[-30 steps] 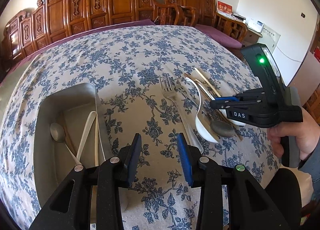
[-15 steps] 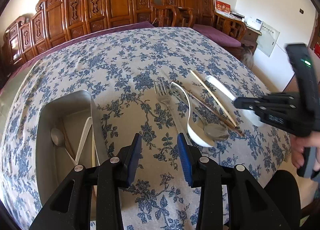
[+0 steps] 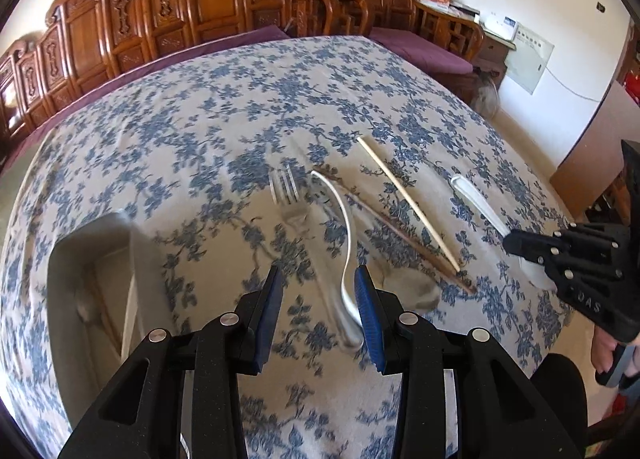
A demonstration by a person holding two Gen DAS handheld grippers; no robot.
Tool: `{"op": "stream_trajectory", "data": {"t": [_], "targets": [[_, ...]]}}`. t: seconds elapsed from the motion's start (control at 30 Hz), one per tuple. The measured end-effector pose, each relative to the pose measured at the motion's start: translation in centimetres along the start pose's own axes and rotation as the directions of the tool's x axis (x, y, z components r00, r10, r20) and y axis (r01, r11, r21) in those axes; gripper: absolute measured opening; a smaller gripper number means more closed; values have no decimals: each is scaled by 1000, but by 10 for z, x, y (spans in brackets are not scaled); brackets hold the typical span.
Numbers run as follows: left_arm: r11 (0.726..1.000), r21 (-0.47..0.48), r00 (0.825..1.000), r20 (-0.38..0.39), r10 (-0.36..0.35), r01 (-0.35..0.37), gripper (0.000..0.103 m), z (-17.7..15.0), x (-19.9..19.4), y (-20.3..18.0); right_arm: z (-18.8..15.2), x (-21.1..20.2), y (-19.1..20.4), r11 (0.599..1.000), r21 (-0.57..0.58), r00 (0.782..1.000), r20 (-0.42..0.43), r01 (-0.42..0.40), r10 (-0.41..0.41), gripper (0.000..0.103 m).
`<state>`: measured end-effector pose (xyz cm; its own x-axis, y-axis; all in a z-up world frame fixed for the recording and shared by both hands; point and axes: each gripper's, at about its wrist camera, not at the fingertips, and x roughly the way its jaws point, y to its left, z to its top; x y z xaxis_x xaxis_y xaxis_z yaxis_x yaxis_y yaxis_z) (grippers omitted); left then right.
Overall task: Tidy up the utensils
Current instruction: 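Grasp a curved cream plastic utensil with the left gripper while the right gripper holds its plastic piece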
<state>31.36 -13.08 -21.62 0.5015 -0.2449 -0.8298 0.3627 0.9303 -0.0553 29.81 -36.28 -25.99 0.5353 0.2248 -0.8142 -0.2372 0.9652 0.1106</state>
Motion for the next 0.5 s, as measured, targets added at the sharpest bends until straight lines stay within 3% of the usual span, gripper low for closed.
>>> {"op": "stream_trajectory", "data": {"t": [0.17, 0.5], "targets": [[1000, 1, 999, -49, -22, 22, 34, 15, 26, -6, -2, 3, -5, 1000, 21, 1000, -10, -16, 16, 5], [999, 34, 989, -141, -35, 40, 21, 25, 65, -19, 0, 2, -11, 998, 48, 999, -7, -34, 34, 5]]}}
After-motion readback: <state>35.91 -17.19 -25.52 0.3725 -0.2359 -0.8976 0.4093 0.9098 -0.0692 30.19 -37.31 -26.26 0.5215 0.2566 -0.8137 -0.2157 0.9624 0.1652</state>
